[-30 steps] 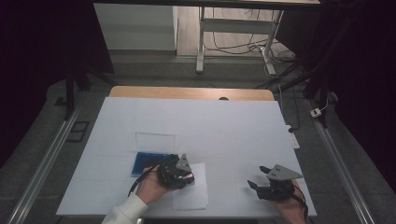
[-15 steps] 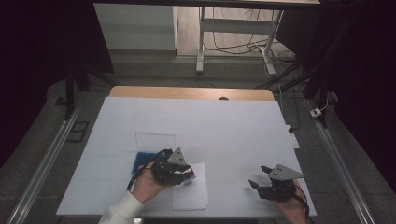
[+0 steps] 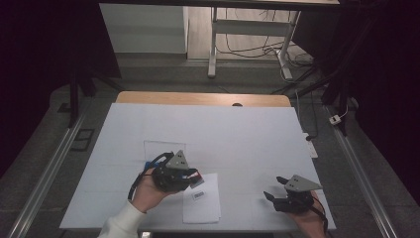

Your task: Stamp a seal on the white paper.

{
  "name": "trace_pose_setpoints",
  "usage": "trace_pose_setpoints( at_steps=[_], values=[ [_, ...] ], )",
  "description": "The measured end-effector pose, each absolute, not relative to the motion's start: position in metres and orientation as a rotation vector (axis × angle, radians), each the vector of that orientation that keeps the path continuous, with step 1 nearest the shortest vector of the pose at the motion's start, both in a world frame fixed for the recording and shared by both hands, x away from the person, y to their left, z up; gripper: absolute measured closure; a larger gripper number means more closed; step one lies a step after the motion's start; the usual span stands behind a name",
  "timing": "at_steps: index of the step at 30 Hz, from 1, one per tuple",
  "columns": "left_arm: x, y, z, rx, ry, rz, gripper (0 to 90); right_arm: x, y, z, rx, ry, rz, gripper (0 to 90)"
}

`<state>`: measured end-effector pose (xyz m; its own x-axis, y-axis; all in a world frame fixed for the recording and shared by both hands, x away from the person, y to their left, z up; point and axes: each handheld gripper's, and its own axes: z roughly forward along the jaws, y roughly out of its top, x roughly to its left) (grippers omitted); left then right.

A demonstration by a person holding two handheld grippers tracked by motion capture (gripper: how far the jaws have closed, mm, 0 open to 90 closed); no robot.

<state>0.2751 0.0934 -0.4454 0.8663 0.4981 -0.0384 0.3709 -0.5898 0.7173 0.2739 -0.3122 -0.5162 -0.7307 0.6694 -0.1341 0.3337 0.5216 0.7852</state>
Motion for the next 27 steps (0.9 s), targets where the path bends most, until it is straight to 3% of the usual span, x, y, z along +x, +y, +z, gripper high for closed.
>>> trace_pose_setpoints(
  at_steps=[27],
  values=[
    [0.276, 0.129, -0.425, 2.205, 0.675, 0.259, 70.0, 0.274, -0.314, -0.517, 0.837, 2.342, 1.075, 27.6]
  ],
)
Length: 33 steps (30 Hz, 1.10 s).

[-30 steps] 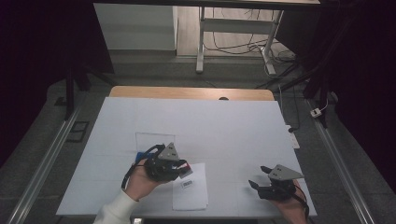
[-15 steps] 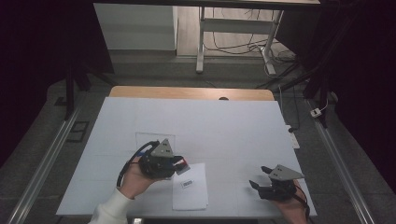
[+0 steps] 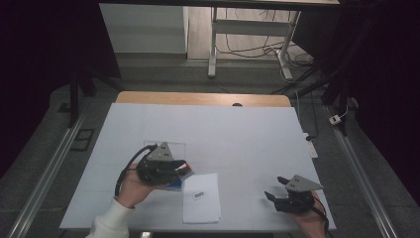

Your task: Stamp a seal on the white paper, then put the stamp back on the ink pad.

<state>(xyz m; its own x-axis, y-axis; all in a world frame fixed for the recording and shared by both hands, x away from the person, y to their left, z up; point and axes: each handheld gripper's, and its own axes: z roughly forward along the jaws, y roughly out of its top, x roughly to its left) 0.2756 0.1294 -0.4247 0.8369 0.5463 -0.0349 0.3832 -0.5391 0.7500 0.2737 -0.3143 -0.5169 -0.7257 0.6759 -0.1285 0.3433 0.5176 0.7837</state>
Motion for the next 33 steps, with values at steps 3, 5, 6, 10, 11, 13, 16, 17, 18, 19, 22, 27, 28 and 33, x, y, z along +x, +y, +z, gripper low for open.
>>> trace_pose_setpoints(
  at_steps=[3, 5, 6, 10, 11, 13, 16, 17, 18, 19, 22, 27, 28, 33],
  values=[
    [0.277, 0.134, -0.426, 2.212, 0.695, 0.27, 70.0, 0.274, -0.314, -0.517, 0.837, 2.341, 1.074, 27.6],
    [0.279, 0.136, -0.427, 2.211, 0.709, 0.269, 70.1, 0.274, -0.314, -0.517, 0.835, 2.342, 1.075, 27.6],
    [0.279, 0.138, -0.428, 2.214, 0.714, 0.269, 70.1, 0.274, -0.314, -0.517, 0.835, 2.343, 1.076, 27.6],
    [0.283, 0.144, -0.432, 2.216, 0.742, 0.263, 70.1, 0.274, -0.313, -0.517, 0.837, 2.342, 1.075, 27.7],
    [0.284, 0.145, -0.433, 2.217, 0.751, 0.263, 70.1, 0.274, -0.314, -0.517, 0.831, 2.343, 1.072, 27.7],
    [0.286, 0.148, -0.435, 2.218, 0.766, 0.26, 70.1, 0.274, -0.313, -0.517, 0.832, 2.344, 1.073, 27.6],
    [0.289, 0.152, -0.437, 2.217, 0.783, 0.257, 70.0, 0.274, -0.313, -0.517, 0.833, 2.345, 1.073, 27.7],
    [0.289, 0.152, -0.438, 2.216, 0.791, 0.256, 70.0, 0.274, -0.314, -0.517, 0.832, 2.344, 1.074, 27.7],
    [0.29, 0.153, -0.439, 2.217, 0.798, 0.257, 70.1, 0.274, -0.314, -0.517, 0.834, 2.342, 1.079, 27.7],
    [0.291, 0.154, -0.44, 2.218, 0.802, 0.257, 70.0, 0.274, -0.314, -0.517, 0.836, 2.34, 1.08, 27.7],
    [0.294, 0.156, -0.443, 2.226, 0.819, 0.261, 70.0, 0.274, -0.314, -0.517, 0.833, 2.343, 1.075, 27.7],
    [0.298, 0.159, -0.45, 2.251, 0.856, 0.266, 70.0, 0.274, -0.314, -0.518, 0.835, 2.341, 1.077, 27.7],
    [0.299, 0.16, -0.452, 2.25, 0.864, 0.264, 70.0, 0.274, -0.314, -0.517, 0.836, 2.343, 1.075, 27.7],
    [0.303, 0.161, -0.459, 2.272, 0.889, 0.258, 70.0, 0.274, -0.314, -0.517, 0.835, 2.342, 1.075, 27.7]
  ],
)
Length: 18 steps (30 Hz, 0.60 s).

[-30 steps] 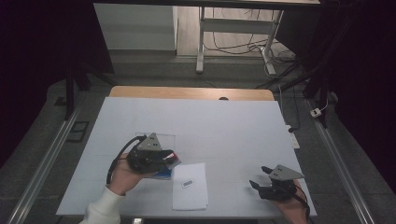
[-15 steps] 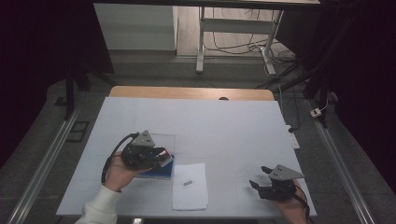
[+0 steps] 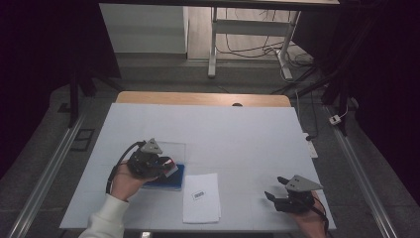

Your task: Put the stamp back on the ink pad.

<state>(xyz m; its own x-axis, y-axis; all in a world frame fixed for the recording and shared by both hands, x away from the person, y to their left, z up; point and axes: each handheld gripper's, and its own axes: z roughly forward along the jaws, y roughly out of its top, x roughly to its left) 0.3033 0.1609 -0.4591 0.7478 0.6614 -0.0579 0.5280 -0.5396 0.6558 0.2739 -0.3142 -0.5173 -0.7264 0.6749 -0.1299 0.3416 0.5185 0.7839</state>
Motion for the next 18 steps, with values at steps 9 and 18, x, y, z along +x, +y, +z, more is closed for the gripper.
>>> trace_pose_setpoints(
  at_steps=[9, 18],
  values=[
    [0.31, 0.16, -0.472, 2.341, 0.935, 0.265, 69.9, 0.274, -0.314, -0.518, 0.834, 2.342, 1.073, 27.7],
    [0.311, 0.166, -0.477, 2.387, 0.985, 0.265, 69.8, 0.274, -0.314, -0.518, 0.833, 2.347, 1.07, 27.7]
  ],
)
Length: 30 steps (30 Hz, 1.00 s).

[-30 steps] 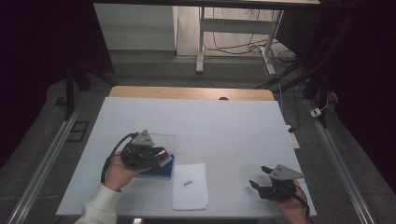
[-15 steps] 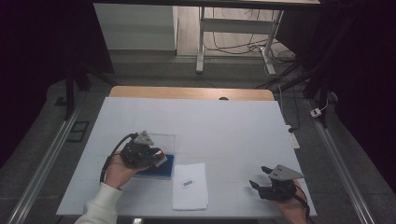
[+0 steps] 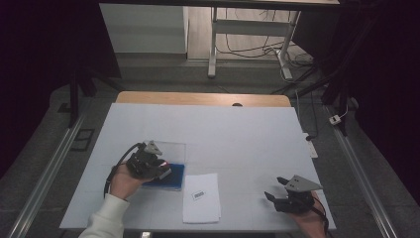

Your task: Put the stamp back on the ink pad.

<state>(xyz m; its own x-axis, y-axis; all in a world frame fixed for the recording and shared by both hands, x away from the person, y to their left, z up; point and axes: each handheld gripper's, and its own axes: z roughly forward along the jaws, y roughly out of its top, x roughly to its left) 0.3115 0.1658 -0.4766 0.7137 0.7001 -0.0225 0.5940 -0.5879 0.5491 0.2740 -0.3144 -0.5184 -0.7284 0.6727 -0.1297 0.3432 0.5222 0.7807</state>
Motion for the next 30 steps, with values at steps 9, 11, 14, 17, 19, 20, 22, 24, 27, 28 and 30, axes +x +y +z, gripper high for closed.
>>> trace_pose_setpoints(
  at_steps=[9, 11, 14, 17, 19, 20, 22, 24, 27, 28, 30],
  values=[
    [0.312, 0.165, -0.479, 2.388, 0.987, 0.275, 66.0, 0.274, -0.316, -0.519, 0.842, 2.346, 1.067, 27.7],
    [0.31, 0.165, -0.476, 2.355, 0.979, 0.306, 54.6, 0.274, -0.316, -0.519, 0.838, 2.347, 1.065, 27.7],
    [0.304, 0.166, -0.468, 2.283, 0.976, 0.357, 44.6, 0.273, -0.316, -0.519, 0.843, 2.348, 1.075, 27.6],
    [0.298, 0.167, -0.461, 2.211, 0.968, 0.371, 36.8, 0.273, -0.315, -0.519, 0.83, 2.352, 1.078, 27.6],
    [0.295, 0.167, -0.459, 2.191, 0.96, 0.389, 34.1, 0.273, -0.315, -0.519, 0.83, 2.353, 1.078, 27.5],
    [0.293, 0.167, -0.458, 2.188, 0.954, 0.401, 33.6, 0.273, -0.315, -0.518, 0.83, 2.353, 1.079, 27.6],
    [0.287, 0.168, -0.457, 2.178, 0.939, 0.417, 33.6, 0.272, -0.315, -0.518, 0.828, 2.35, 1.076, 27.6],
    [0.28, 0.17, -0.456, 2.152, 0.926, 0.413, 33.5, 0.272, -0.315, -0.518, 0.825, 2.349, 1.085, 27.5],
    [0.269, 0.173, -0.459, 2.158, 0.923, 0.44, 32.6, 0.271, -0.315, -0.517, 0.823, 2.347, 1.093, 27.5],
    [0.266, 0.173, -0.46, 2.161, 0.923, 0.444, 32.0, 0.272, -0.316, -0.517, 0.822, 2.348, 1.093, 27.5],
    [0.26, 0.174, -0.462, 2.152, 0.916, 0.444, 32.0, 0.272, -0.318, -0.517, 0.837, 2.343, 1.121, 27.5]
  ],
)
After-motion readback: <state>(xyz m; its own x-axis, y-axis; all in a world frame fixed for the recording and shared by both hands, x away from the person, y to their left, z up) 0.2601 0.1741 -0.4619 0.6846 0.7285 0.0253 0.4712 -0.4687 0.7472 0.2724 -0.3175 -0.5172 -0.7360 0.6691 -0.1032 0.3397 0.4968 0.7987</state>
